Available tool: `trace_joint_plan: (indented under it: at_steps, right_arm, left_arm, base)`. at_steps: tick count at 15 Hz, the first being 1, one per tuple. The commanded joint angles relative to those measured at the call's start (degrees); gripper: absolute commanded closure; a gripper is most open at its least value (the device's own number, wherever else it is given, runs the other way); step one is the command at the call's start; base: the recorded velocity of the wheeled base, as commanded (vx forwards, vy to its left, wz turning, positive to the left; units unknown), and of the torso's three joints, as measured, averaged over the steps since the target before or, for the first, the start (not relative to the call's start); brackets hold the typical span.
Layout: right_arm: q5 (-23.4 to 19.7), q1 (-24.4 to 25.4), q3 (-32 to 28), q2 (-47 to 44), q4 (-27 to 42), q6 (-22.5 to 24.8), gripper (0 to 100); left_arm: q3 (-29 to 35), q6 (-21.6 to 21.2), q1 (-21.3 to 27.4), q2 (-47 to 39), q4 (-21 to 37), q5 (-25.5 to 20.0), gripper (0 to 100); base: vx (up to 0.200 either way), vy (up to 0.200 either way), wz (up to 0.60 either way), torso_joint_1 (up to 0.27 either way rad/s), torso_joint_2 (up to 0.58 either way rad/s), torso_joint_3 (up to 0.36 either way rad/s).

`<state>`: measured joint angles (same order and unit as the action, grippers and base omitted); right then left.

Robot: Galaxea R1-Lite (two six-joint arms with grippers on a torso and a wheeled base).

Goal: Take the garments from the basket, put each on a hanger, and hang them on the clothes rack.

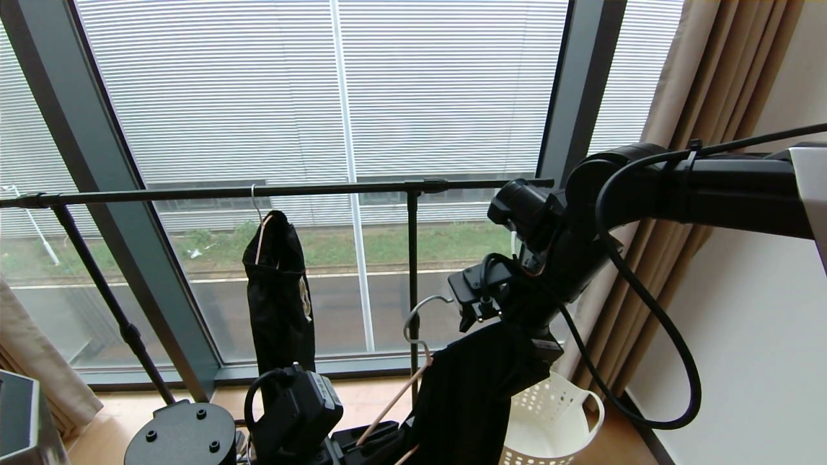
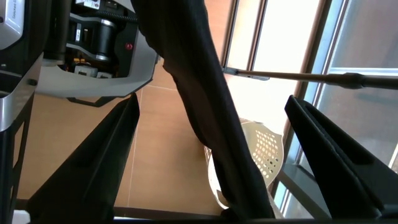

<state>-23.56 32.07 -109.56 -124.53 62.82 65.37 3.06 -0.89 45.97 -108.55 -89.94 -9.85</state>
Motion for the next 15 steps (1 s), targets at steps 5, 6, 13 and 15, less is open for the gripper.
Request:
trace_joint_plan:
  at_steps: [5, 6, 13, 15]
  right_arm:
    - [0.01, 0.09, -0.13, -0.89, -0.06, -0.15, 100]
    - [0.01, 0.09, -0.13, -0.81, -0.06, -0.15, 100]
    - [-0.08, 0.01, 0.84, 1.57, 0.02, -0.41, 100]
    - [0.01, 0.01, 2.42, 3.15, -0.15, -1.73, 100]
  left_arm:
    - [0.02, 0.01, 0.0, 0.0, -0.06, -0.08, 100]
    - [0.02, 0.01, 0.0, 0.0, -0.06, 0.01, 100]
    - [0.37, 0.19, -1.85, -0.35, -0.06, -0.08, 0]
    - [0.28, 0.19, -3.61, -0.09, -0.06, -0.78, 0]
  base:
    - [0.0, 0.0, 0.0, 0.0, 0.0, 0.0]
    - [0.0, 0.0, 0.0, 0.0, 0.0, 0.0]
    - [0.0, 0.0, 0.0, 0.0, 0.0, 0.0]
    - [0.0, 0.0, 0.0, 0.0, 0.0, 0.0]
